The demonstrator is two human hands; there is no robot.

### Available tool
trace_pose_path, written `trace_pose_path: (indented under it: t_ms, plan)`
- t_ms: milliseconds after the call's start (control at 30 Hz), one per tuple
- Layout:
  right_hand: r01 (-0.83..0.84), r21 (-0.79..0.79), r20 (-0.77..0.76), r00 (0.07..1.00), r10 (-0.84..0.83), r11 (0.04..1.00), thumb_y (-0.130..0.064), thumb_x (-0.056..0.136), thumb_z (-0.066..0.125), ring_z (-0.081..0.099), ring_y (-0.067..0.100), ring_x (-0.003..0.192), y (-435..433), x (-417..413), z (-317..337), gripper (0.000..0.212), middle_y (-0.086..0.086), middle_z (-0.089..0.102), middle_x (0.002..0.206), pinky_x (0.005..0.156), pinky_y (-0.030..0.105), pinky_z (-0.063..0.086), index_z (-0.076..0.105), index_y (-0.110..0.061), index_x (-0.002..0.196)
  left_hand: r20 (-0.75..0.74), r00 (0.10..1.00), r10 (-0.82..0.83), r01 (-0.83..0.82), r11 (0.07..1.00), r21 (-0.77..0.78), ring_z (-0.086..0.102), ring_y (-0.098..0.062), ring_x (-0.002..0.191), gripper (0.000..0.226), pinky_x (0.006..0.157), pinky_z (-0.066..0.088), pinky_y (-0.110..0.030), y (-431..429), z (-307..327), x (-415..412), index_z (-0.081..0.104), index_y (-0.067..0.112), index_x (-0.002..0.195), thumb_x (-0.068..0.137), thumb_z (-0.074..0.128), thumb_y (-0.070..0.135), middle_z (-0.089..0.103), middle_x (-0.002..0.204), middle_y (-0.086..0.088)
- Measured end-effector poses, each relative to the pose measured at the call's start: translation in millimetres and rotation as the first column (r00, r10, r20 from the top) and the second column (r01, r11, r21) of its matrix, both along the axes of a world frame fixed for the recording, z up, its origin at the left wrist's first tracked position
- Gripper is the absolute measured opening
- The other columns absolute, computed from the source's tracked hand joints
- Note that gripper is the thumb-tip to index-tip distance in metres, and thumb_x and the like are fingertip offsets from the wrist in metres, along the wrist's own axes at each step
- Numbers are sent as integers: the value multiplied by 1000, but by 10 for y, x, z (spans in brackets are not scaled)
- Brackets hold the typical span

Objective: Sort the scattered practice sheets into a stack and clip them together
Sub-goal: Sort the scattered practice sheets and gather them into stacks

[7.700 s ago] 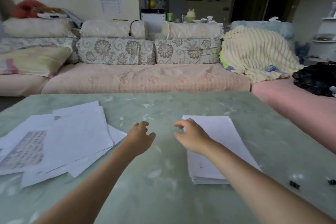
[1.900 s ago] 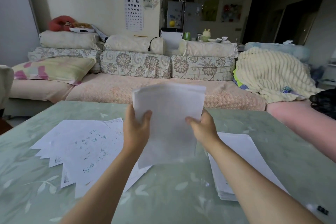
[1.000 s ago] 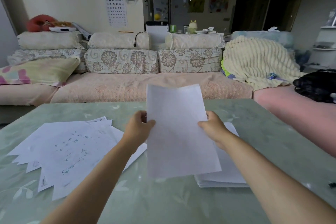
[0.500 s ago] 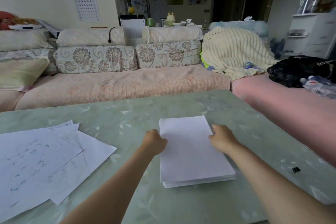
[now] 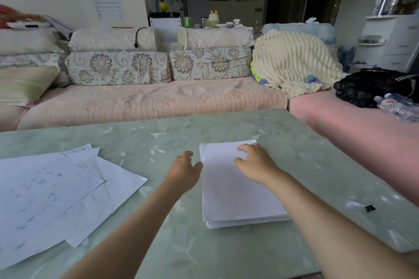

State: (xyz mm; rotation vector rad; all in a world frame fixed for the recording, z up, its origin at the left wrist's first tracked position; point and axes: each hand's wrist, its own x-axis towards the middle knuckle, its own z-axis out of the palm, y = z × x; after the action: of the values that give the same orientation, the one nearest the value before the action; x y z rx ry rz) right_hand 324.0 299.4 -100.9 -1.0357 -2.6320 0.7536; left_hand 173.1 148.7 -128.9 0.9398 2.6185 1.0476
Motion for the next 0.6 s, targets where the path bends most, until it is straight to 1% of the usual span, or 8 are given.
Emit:
trace_pose_path:
  t_ms: [67,133,233,300,400,500,600]
  plan:
    - [-91,-37,-65,994,89,995,-36,98,51,40,18,136,-267,-212,72,47,-2,41,147,109,32,36,48,-23,143,-35,999,23,-21,999,30,52,-24,122,50,99,40,-31,-191,49,-105,44,11,139,95,55,33,54,134,-10]
    - [-185,-57,-101,979,178,981,-33,97,52,45,16,133,-581,-463,108,45,-2,45,144,108,27,34,51,-22,141,-77,996,43,-41,999,19,54,-22,119,49,98,40,-31,-457,75,-258,46,12,137,95,55,33,55,132,-8]
    - [-285,-73,-87,956,279,956,-35,96,56,50,17,126,-1055,-901,63,43,-1,51,136,101,25,36,54,-22,137,-145,987,63,-68,997,-26,56,-22,115,49,97,43,-31,-1007,67,-559,47,14,136,92,57,35,57,128,-5]
    - [-323,-96,-73,945,317,941,-34,95,59,54,17,120,-1347,-1207,2,43,-2,54,134,97,24,40,56,-23,136,-195,977,83,-99,992,-76,53,-24,117,50,97,43,-33,-1450,33,-811,48,16,135,91,58,36,58,127,-5]
    - [-363,-136,-50,932,359,922,-33,90,65,57,16,118,-1757,-1669,-61,47,-2,58,133,98,26,43,58,-21,134,-245,961,129,-172,971,-163,48,-26,122,55,98,42,-36,-2148,-45,-1218,49,18,134,87,62,43,57,130,-4]
    - [-392,-130,0,919,395,911,-37,86,67,55,17,124,-2127,-2113,-97,53,0,58,135,103,28,42,57,-19,136,-241,954,175,-246,921,-302,37,-24,132,67,104,39,-40,-2724,-114,-1530,43,25,140,83,62,55,46,142,-1]
    - [-392,-113,53,915,400,913,-43,83,66,52,21,128,-2428,-2530,-143,60,2,54,140,104,31,43,56,-20,138,-199,961,191,-260,866,-427,21,-23,142,87,111,28,-44,-3079,-180,-1752,32,29,147,76,56,74,25,156,1]
